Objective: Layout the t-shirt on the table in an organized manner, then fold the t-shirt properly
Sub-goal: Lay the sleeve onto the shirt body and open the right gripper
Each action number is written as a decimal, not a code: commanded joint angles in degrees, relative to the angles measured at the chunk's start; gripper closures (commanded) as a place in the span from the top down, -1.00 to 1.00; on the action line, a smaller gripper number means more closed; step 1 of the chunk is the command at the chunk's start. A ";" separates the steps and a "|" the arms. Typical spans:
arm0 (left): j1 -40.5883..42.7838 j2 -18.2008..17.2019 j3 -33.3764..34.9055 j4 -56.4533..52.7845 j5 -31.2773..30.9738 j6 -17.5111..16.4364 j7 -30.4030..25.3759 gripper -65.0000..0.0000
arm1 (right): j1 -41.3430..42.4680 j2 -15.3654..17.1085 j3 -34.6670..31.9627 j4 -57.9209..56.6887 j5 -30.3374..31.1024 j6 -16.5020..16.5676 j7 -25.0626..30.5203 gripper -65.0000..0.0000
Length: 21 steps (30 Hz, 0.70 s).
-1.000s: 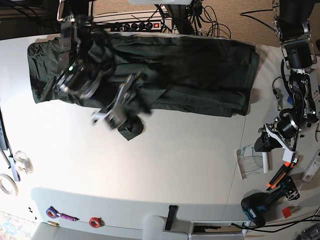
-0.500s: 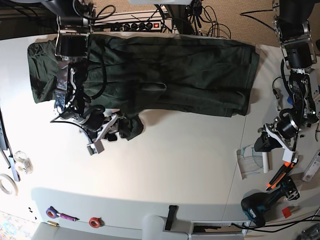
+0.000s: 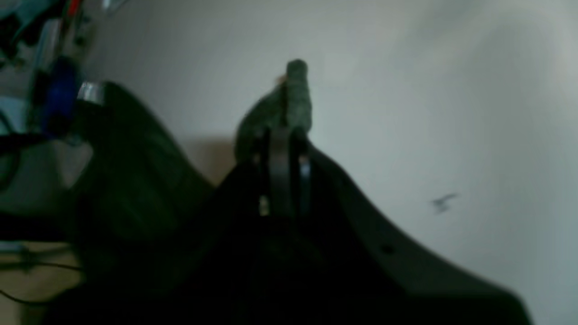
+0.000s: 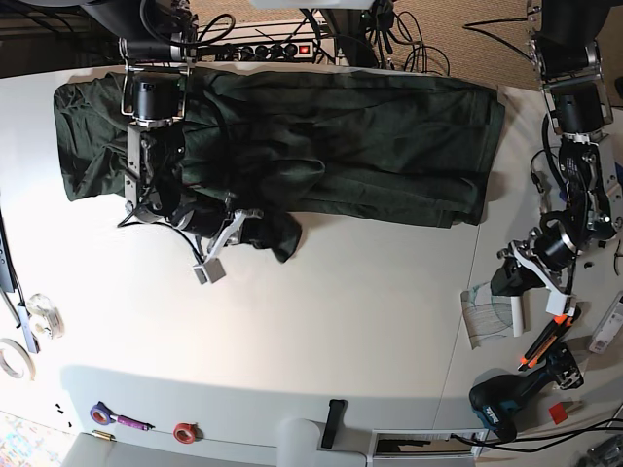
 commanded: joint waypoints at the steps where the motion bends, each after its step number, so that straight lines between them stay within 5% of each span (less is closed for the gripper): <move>1: -1.40 -1.09 -0.26 0.87 -0.68 -0.37 -1.46 -0.54 | 1.25 -0.17 -0.02 2.34 2.89 0.89 -0.63 -1.00; 14: -1.42 -2.32 -0.26 0.90 -0.17 -0.37 -1.46 -0.54 | -2.93 -12.39 -0.79 22.14 9.92 0.89 -13.73 -1.00; 21: -1.42 -6.12 -0.26 0.90 -0.22 -0.35 -1.49 -0.54 | -5.40 -13.77 -16.37 22.18 13.42 0.89 -14.25 -1.00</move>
